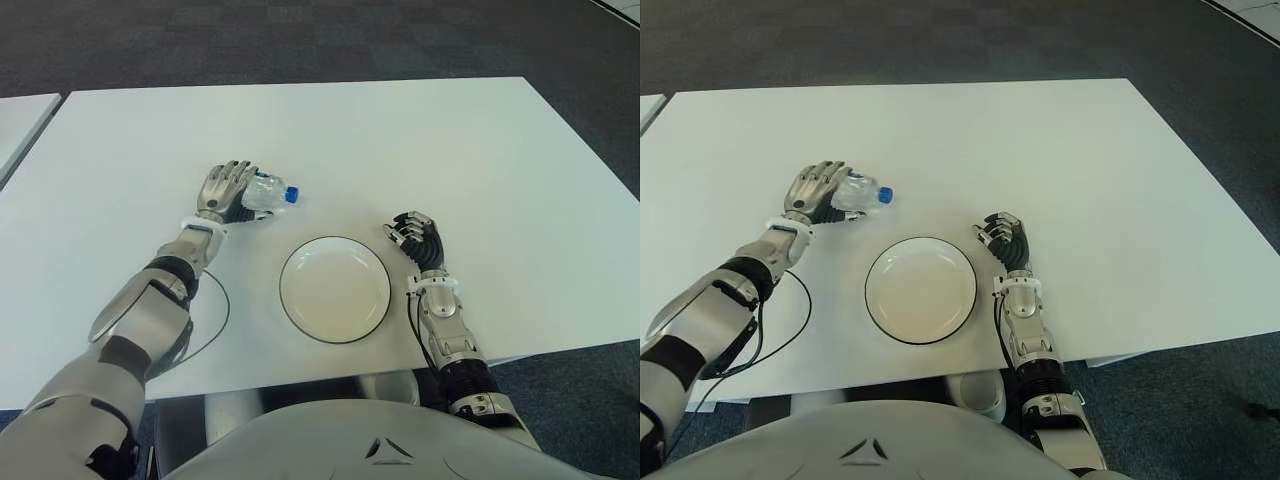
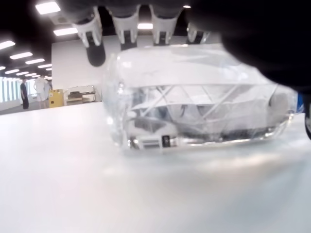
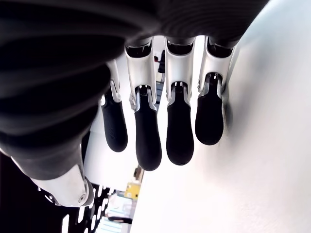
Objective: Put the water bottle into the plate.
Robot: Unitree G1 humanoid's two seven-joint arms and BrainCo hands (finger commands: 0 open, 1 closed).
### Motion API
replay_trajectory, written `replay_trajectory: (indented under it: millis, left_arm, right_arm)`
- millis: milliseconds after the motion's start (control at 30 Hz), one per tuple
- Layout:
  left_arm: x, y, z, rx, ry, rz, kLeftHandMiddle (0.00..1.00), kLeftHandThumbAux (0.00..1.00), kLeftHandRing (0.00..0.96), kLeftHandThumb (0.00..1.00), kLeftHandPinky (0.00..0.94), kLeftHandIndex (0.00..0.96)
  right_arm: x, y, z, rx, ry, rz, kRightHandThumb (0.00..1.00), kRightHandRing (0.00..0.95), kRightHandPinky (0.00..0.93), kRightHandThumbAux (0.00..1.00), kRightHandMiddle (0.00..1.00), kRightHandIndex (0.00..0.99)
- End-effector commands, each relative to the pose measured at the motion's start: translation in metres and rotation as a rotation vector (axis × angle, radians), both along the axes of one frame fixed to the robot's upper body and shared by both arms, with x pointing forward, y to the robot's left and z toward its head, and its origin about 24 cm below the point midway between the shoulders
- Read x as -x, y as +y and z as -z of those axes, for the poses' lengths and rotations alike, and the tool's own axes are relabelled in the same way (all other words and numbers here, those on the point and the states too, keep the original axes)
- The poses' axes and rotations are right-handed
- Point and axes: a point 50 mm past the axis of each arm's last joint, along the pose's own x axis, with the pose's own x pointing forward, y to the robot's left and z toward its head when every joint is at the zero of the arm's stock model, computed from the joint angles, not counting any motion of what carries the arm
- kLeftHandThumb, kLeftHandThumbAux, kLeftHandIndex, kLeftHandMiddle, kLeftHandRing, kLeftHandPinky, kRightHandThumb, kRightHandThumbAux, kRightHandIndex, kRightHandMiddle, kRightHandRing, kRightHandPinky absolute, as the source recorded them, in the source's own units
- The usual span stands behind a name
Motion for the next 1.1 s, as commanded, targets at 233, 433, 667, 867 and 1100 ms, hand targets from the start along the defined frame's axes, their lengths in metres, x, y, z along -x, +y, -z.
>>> replay_trajectory:
  millis: [233,433,667,867,1100]
  left_arm:
    - [-0.001,-0.003,0.007,-0.174,0.103,0.033,0.000,0.349,0.000,0.652,0.000,0.000]
    - [0.003,0.003,0.013,-0.263,0.163,0.047,0.000,0.361,0.000,0.636,0.000,0.000]
    - [0.004,0.005,0.017,-0.346,0.227,0.084,0.000,0.370,0.000,0.628,0.000,0.000]
    - [0.005,0.008,0.018,-0.367,0.272,0.077,0.000,0.383,0.000,0.626,0.000,0.000]
    - [0.006,0.014,0.019,-0.355,0.321,0.042,0.000,0.410,0.000,0.627,0.000,0.007]
  right_arm:
    - [0.006,0.000,0.008,0.011,0.056,0.000,0.704,0.605,0.619,0.730,0.580,0.428]
    - [0.007,-0.001,0.007,0.002,0.051,-0.003,0.705,0.607,0.622,0.730,0.582,0.428]
    - [0.009,-0.002,0.007,-0.004,0.044,0.004,0.705,0.608,0.626,0.730,0.582,0.429]
    - [0.010,-0.001,0.007,-0.005,0.047,0.007,0.705,0.607,0.622,0.730,0.578,0.429]
    - [0.010,-0.001,0.007,-0.008,0.049,0.007,0.705,0.605,0.627,0.730,0.576,0.429]
